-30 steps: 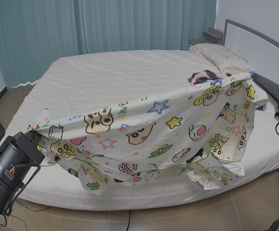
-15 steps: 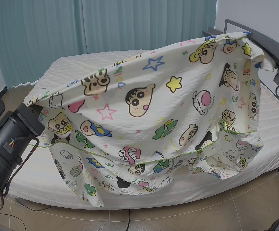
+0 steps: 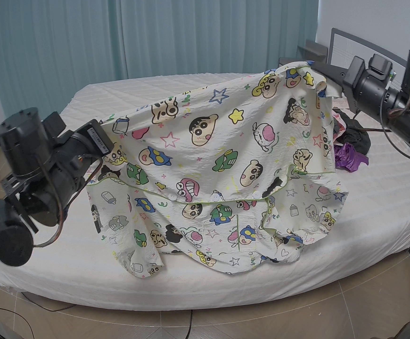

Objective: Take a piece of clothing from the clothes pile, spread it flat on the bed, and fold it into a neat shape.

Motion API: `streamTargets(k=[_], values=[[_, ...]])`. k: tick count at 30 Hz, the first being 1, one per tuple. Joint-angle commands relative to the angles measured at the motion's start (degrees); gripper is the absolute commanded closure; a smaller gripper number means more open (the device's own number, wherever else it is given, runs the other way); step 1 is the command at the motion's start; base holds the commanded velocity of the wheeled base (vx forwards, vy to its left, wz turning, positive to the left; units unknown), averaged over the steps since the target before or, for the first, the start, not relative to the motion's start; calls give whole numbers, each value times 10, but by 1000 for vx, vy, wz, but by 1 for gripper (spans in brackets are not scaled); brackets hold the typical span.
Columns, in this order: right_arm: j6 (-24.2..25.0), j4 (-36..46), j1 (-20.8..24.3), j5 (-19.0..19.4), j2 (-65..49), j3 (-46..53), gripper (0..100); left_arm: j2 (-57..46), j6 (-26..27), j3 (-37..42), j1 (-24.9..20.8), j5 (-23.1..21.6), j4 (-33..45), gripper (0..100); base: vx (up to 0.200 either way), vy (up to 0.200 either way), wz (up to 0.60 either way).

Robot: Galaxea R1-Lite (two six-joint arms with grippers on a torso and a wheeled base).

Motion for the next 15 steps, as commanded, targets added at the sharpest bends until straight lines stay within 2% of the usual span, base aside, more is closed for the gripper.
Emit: streamTargets(k=[1,7,12,13,15], values=[[-3,-1,-24,-15,126,-72,100,156,-2,-97,47,-5,2,100,200,0,0],[-4,1,-36,-23,193,-111,100,241,-2,-170,63,-11,29,100,200,0,0],[-5,4,-36,-46,252,-153,100,308,-3,-241,77,-11,70,100,0,0,0],[-4,4,-37,-63,279,-173,100,337,-5,-273,81,-11,94,100,0,0,0],[-4,4,-38,-73,294,-180,100,357,-9,-291,86,-11,102,100,0,0,0]])
